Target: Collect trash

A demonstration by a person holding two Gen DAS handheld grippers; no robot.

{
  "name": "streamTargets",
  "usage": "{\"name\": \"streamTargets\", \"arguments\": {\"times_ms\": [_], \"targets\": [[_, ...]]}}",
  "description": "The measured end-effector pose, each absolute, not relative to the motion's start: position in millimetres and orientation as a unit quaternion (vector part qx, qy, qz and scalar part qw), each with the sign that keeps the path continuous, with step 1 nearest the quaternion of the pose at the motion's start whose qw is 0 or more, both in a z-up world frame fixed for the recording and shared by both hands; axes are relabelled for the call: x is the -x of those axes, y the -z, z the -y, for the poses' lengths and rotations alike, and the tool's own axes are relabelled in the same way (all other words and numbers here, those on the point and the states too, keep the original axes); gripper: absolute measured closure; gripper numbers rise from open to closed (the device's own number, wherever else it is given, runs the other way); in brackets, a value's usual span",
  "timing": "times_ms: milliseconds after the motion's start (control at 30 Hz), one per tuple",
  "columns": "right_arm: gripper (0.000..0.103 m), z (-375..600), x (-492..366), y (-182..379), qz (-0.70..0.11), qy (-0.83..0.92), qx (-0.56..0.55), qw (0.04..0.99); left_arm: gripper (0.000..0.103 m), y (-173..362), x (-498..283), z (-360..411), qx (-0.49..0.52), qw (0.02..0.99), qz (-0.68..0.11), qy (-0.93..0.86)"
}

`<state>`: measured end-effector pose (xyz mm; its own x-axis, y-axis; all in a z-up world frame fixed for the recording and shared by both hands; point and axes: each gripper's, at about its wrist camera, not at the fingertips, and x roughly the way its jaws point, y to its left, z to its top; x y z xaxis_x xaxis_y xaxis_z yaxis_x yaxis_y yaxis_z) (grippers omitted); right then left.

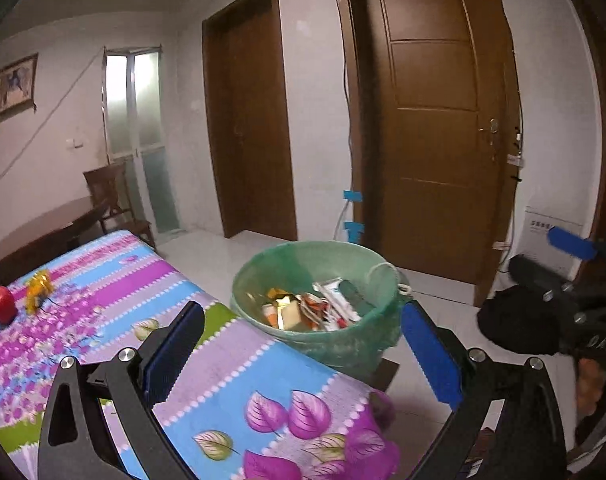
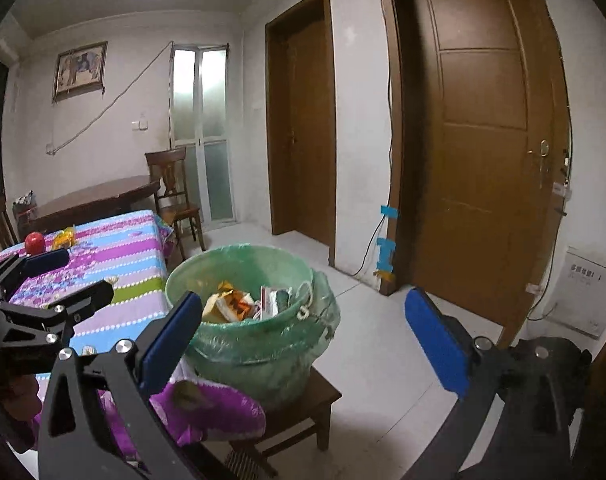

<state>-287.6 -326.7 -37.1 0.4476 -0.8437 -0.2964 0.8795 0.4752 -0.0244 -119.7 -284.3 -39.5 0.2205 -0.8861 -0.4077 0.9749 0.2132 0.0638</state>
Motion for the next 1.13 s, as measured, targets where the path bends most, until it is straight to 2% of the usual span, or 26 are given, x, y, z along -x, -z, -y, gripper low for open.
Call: {"name": "streamTargets", "arguments": {"times_ms": [633,833,967,1133], "targets": [[0.005,336,298,32,-0.132,0.511,-0.079,0.846,0.005,43,119,300,-0.145,0.734,-0.168,0.642],[0.005,339,300,39,-0.146,0.523,-0.087,0.835,0.005,57,124,310,-0.179,0.731,-0.181,0.633],[0.005,344,303,45,-0.152,0.527,-0.101,0.83,0.005,65,116,323,-0.217,0.712,-0.234,0.626],[0.005,349,301,47,-0.152,0.522,-0.116,0.831,0.005,70,111,325,-0.231,0.724,-0.235,0.606]]}}
